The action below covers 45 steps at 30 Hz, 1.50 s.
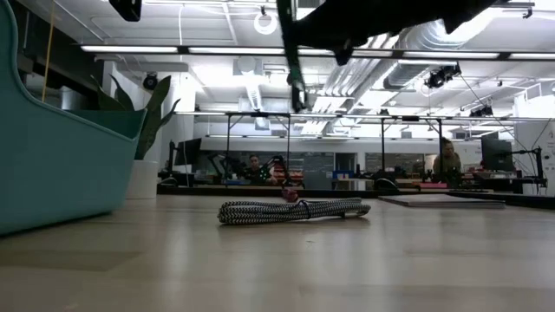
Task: Pick and place USB-C Cables
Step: Put the green black charger cable into the green bin
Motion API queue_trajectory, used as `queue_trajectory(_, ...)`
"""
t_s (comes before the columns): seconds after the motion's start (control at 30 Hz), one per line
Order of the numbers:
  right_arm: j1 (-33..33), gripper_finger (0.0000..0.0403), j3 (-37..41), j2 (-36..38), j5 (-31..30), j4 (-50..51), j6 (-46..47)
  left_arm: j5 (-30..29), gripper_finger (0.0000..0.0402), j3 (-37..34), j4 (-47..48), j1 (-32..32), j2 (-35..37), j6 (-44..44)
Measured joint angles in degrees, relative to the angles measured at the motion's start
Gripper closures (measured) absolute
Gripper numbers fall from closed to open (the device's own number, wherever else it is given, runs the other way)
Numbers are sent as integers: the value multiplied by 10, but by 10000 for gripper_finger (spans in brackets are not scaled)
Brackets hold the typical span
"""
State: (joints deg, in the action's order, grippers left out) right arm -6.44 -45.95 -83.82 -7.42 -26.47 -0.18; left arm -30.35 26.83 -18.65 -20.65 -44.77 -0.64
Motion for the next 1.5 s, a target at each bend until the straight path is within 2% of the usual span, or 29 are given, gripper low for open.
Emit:
queue_trajectory(0.17, 32, 402, 0, -44, 31, -79, -2, 0, 231, 0, 3, 0, -6, 0)
queue_trajectory(0.4, 38, 402, 0, -107, 55, -140, 1, 0, 231, 0, 7, 0, -16, 0)
queue_trajectory(0.67, 42, 402, 3, -84, 80, -151, -2, 0, 231, 0, 11, 0, -16, 0)
queue_trajectory(0.87, 46, 402, 133, -41, 81, -304, 29, 0, 231, 0, 13, 0, -16, 3)
queue_trajectory(0.97, 50, 402, 174, -21, 74, -350, 49, 0, 231, 0, 11, 1, -16, 2)
queue_trajectory(1.33, 46, 402, 159, -10, 78, -321, 57, 0, 231, 0, 10, 3, -20, 8)
queue_trajectory(1.5, 44, 402, 144, -10, 89, -311, 63, -1, 231, 0, -9, 5, -49, 28)
